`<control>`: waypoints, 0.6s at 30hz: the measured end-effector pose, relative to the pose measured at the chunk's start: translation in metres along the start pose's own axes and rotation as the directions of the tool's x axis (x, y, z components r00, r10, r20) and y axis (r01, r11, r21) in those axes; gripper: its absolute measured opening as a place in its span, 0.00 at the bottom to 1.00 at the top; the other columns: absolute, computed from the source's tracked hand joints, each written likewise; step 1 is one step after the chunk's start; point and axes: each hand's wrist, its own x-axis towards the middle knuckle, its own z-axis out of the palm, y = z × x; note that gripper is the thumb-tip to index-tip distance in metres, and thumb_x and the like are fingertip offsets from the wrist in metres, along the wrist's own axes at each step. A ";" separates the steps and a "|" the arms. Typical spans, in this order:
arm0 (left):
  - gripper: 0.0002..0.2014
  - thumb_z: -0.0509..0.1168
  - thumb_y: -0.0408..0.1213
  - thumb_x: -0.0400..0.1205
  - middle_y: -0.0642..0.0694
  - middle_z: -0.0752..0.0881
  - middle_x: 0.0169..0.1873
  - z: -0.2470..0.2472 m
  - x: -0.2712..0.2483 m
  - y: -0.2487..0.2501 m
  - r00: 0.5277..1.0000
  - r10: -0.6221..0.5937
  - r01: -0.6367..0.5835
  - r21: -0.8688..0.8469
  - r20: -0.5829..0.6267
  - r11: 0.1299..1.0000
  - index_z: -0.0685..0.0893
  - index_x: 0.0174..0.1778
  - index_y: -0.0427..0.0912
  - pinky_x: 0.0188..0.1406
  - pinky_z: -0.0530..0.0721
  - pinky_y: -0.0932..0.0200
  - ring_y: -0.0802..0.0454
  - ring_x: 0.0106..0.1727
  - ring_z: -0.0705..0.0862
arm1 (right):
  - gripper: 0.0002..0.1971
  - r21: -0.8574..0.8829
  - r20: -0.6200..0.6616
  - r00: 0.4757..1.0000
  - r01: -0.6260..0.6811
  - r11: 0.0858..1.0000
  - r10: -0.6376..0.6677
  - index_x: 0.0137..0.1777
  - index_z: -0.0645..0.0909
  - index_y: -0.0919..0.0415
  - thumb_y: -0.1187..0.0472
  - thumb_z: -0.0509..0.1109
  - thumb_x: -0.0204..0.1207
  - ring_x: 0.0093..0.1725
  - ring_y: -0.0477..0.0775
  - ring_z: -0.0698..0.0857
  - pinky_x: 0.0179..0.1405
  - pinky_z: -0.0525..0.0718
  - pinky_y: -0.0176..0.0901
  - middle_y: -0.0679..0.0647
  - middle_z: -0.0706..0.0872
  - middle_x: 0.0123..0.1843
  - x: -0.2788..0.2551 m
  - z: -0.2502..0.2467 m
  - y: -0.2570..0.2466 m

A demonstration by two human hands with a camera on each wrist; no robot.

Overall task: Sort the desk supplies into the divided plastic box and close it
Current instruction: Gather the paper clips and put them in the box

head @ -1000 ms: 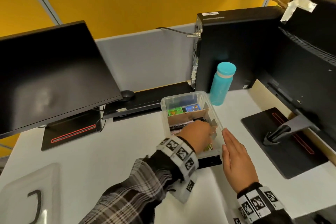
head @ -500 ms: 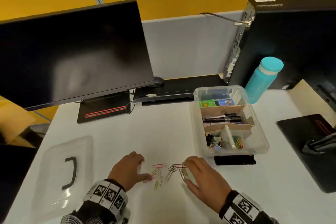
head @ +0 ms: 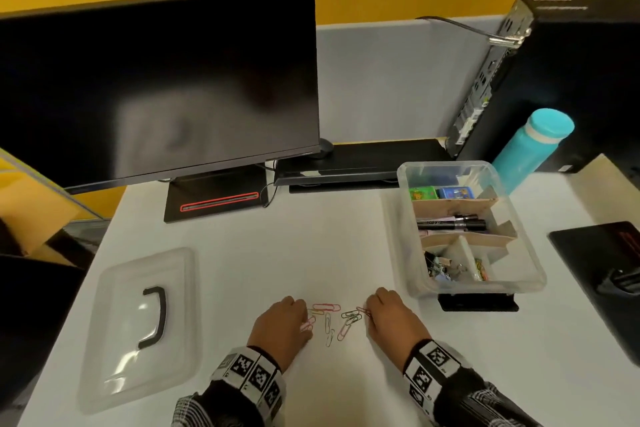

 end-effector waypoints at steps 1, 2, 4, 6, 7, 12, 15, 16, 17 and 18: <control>0.09 0.62 0.44 0.80 0.50 0.80 0.50 0.001 0.000 0.000 1.000 0.002 -0.002 -0.003 -0.013 1.000 0.78 0.54 0.47 0.49 0.77 0.60 0.52 0.51 0.81 | 0.21 -0.001 0.013 1.000 -0.028 1.000 0.028 0.25 0.79 0.56 0.68 0.83 0.32 0.25 0.47 0.80 0.10 0.67 0.31 0.48 0.79 0.27 0.002 0.000 -0.004; 0.08 0.61 0.43 0.81 0.50 0.81 0.51 0.002 0.000 0.000 1.000 0.001 -0.001 -0.004 -0.020 1.000 0.79 0.54 0.47 0.49 0.77 0.60 0.52 0.51 0.81 | 0.21 0.004 -0.003 0.999 -0.055 0.999 0.055 0.24 0.78 0.56 0.70 0.81 0.29 0.23 0.48 0.80 0.08 0.66 0.31 0.49 0.78 0.26 0.004 0.001 -0.007; 0.08 0.61 0.41 0.80 0.50 0.82 0.50 0.004 0.000 0.001 1.000 -0.004 0.004 -0.001 -0.023 1.000 0.79 0.53 0.47 0.48 0.78 0.61 0.52 0.50 0.81 | 0.22 -0.024 -0.043 0.996 -0.085 0.996 0.084 0.25 0.79 0.58 0.71 0.81 0.28 0.24 0.49 0.80 0.07 0.67 0.33 0.51 0.79 0.26 0.007 -0.006 -0.015; 0.08 0.61 0.40 0.79 0.50 0.82 0.50 0.004 0.001 0.002 1.000 -0.012 0.012 -0.005 -0.014 1.000 0.79 0.53 0.47 0.48 0.79 0.61 0.52 0.50 0.81 | 0.19 -0.037 -0.049 0.994 -0.102 0.994 0.100 0.38 0.82 0.62 0.69 0.81 0.45 0.38 0.53 0.84 0.19 0.78 0.38 0.55 0.82 0.38 0.007 -0.013 -0.020; 0.08 0.61 0.40 0.79 0.50 0.82 0.50 0.004 0.002 0.002 1.000 -0.019 0.019 -0.011 -0.008 1.000 0.78 0.53 0.47 0.49 0.79 0.60 0.51 0.50 0.82 | 0.16 0.006 -0.037 0.989 -0.141 0.990 0.141 0.49 0.80 0.63 0.68 0.75 0.60 0.49 0.56 0.83 0.32 0.81 0.42 0.56 0.81 0.48 0.009 -0.014 -0.020; 0.12 0.65 0.39 0.76 0.48 0.84 0.52 0.001 0.008 0.000 0.996 -0.064 0.069 -0.086 0.064 0.994 0.78 0.54 0.44 0.51 0.79 0.58 0.49 0.52 0.82 | 0.04 0.232 0.042 0.981 -0.196 0.953 0.192 0.46 0.74 0.57 0.65 0.64 0.73 0.49 0.51 0.73 0.45 0.75 0.37 0.52 0.74 0.49 0.014 -0.020 -0.006; 0.09 0.65 0.38 0.76 0.48 0.84 0.51 0.002 0.010 0.000 0.995 -0.058 0.065 -0.090 0.079 0.994 0.80 0.52 0.44 0.51 0.79 0.59 0.50 0.52 0.82 | 0.09 0.337 0.072 0.977 -0.215 0.917 0.203 0.36 0.71 0.51 0.64 0.68 0.71 0.45 0.50 0.78 0.44 0.79 0.39 0.49 0.79 0.42 0.013 -0.024 0.003; 0.09 0.64 0.37 0.76 0.48 0.83 0.51 0.003 0.010 0.000 0.996 -0.047 0.053 -0.082 0.078 0.995 0.80 0.51 0.44 0.51 0.79 0.60 0.50 0.51 0.82 | 0.12 0.379 0.073 0.977 -0.214 0.900 0.202 0.33 0.70 0.49 0.64 0.68 0.72 0.42 0.50 0.79 0.42 0.80 0.39 0.48 0.80 0.39 0.011 -0.025 0.006; 0.08 0.64 0.37 0.77 0.49 0.81 0.50 0.004 0.009 0.000 0.997 -0.029 0.035 -0.073 0.074 0.997 0.80 0.51 0.44 0.52 0.79 0.60 0.51 0.50 0.81 | 0.14 0.453 0.077 0.975 -0.222 0.863 0.211 0.32 0.70 0.48 0.64 0.69 0.72 0.39 0.49 0.79 0.40 0.79 0.38 0.47 0.80 0.35 0.008 -0.028 0.008; 0.07 0.64 0.37 0.77 0.49 0.79 0.48 0.004 0.008 0.000 0.998 -0.008 0.012 -0.064 0.065 0.998 0.80 0.51 0.44 0.52 0.79 0.60 0.51 0.49 0.80 | 0.14 0.552 0.076 0.971 -0.232 0.801 0.228 0.33 0.71 0.50 0.65 0.70 0.73 0.36 0.48 0.78 0.38 0.79 0.36 0.48 0.80 0.34 0.004 -0.029 0.011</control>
